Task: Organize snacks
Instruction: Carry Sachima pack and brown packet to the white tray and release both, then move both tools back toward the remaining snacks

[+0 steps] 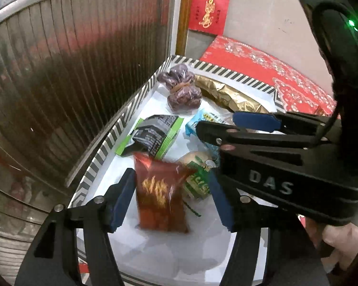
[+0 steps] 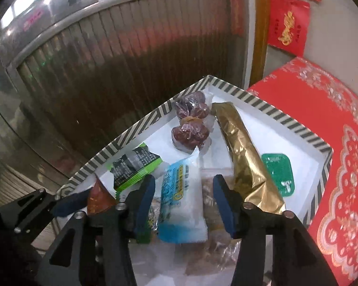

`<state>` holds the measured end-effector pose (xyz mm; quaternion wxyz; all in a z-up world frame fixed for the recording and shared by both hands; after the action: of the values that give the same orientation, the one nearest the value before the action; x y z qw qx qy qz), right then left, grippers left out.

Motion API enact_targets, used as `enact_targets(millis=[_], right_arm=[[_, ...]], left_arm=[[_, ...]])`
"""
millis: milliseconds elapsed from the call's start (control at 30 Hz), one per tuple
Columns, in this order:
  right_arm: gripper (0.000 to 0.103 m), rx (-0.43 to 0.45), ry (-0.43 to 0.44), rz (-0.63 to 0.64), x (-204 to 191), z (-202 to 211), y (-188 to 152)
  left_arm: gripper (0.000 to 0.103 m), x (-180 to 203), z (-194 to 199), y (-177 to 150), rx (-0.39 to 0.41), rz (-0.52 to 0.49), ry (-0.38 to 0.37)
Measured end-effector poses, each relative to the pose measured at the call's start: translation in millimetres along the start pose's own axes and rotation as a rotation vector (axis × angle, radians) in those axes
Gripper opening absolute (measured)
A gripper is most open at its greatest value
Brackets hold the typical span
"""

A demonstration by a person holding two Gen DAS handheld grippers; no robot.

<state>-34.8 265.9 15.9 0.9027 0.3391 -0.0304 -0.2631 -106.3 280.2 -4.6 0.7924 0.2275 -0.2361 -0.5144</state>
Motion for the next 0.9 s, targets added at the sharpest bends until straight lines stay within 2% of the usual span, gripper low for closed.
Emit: enact_targets(millis=[167, 433, 633, 900], right_arm=[[0.058, 0.045, -0.009, -0.002, 2, 24, -3], [0.066, 0.129, 0.001, -0.054, 21, 72, -14], [0.072, 0.161, -0.032, -0.103, 44, 97, -29], [0.074, 0.176, -0.109, -0.195, 92, 131, -63]], left_arm=[[0.072, 5, 12, 4, 0.041, -0.022, 0.023], [0.073, 22, 24, 7, 0.064, -0.032, -0.001], [0.073, 44, 32, 11, 0.077, -0.052, -0.029], [0.073, 102, 36, 13, 0.077, -0.130, -0.088]])
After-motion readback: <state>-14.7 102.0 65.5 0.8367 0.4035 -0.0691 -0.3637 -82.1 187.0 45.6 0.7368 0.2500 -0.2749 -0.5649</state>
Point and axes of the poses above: each gripper's, at about its wrist camera, not at the fingertips, and z roughly against the way its jaws point, x to its right, y to its top, the point moved 5 cm from there along -z, roughly the way its jaws point, and after that the axes turned 4 degrees about z, right-handed, at the moved point
